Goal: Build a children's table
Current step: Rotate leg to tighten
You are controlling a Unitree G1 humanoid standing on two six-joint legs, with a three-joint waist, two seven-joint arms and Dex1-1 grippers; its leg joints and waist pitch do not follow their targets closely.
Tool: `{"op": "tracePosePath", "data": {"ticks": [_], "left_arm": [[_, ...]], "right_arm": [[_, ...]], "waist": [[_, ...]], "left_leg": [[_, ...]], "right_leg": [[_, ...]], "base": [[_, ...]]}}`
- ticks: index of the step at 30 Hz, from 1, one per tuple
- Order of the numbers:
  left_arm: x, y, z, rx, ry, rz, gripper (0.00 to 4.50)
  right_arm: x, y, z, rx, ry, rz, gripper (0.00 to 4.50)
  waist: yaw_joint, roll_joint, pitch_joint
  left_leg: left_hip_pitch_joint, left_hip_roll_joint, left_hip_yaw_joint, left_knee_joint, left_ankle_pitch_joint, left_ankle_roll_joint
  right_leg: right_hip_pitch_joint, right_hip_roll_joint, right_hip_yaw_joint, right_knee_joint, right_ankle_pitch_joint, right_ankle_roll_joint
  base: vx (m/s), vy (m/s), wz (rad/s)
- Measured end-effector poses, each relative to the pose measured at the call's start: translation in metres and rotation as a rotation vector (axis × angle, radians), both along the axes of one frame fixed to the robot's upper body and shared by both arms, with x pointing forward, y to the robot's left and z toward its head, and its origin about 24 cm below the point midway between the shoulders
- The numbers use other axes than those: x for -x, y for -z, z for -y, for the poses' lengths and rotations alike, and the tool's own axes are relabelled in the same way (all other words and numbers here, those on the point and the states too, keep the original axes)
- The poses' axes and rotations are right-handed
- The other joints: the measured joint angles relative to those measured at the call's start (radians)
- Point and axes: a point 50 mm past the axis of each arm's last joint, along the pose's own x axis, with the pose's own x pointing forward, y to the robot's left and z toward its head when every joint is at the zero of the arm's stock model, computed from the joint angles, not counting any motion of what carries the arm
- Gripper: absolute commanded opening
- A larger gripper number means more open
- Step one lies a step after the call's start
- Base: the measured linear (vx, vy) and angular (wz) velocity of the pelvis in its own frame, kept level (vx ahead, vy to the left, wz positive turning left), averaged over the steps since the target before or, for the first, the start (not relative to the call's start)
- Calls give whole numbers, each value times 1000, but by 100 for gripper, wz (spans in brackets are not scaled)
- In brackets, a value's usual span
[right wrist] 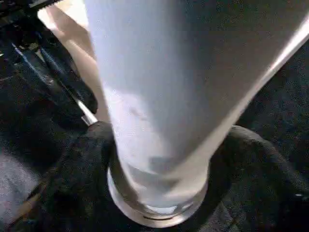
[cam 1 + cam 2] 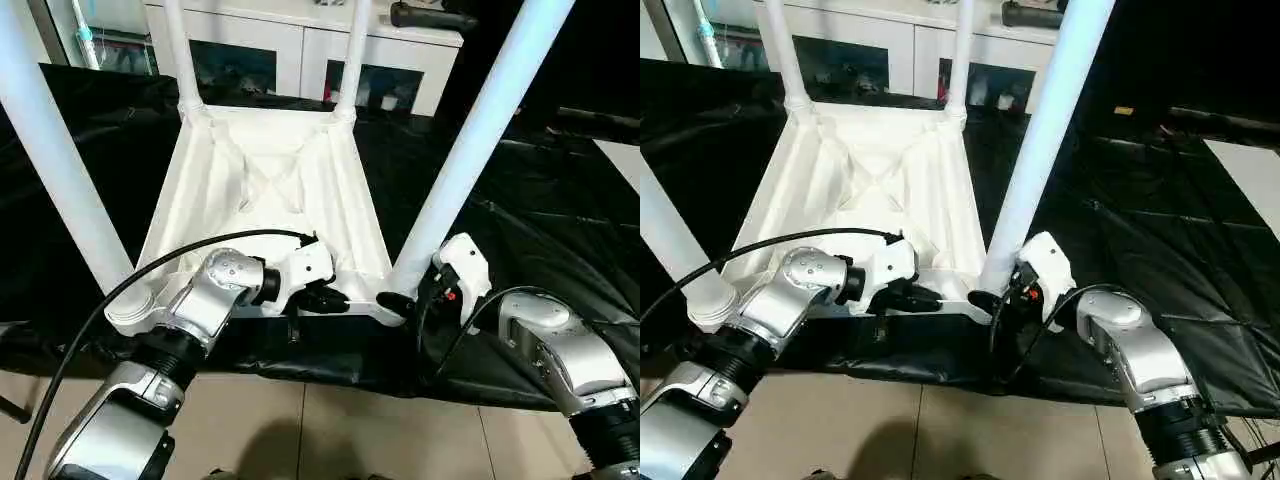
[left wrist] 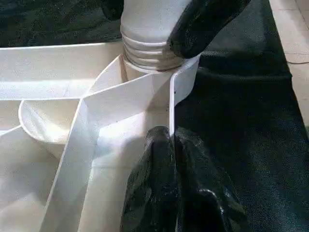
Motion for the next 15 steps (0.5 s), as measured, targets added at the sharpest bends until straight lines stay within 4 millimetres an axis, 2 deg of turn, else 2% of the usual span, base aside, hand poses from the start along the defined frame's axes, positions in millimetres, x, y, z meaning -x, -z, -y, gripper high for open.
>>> {"op": "tracePosePath", "data": {"ticks": [8,12,15], "left_arm": [[0,0,-2,-5,-3,1,0],[0,0,-4,-10,-7,1,0],[-2,0,-4,-11,-39,14,0]], "right_arm": [[1,5,-2,-11,-20,-36,276],[0,8,-4,-42,-1,-45,272],[-4,12,-10,-85,71,-44,271]], "waist": [[0,-3,-1],[-4,-4,-2],[-14,-7,-3]], "left_leg": [[0,0,0,0,0,0],[1,0,0,0,0,0],[2,1,0,0,0,0]], "right_leg": [[0,0,0,0,0,0],[0,1,0,1,0,0],[0,1,0,1,1,-1]], "base": [[0,0,0],[0,0,0],[0,0,0]]}}
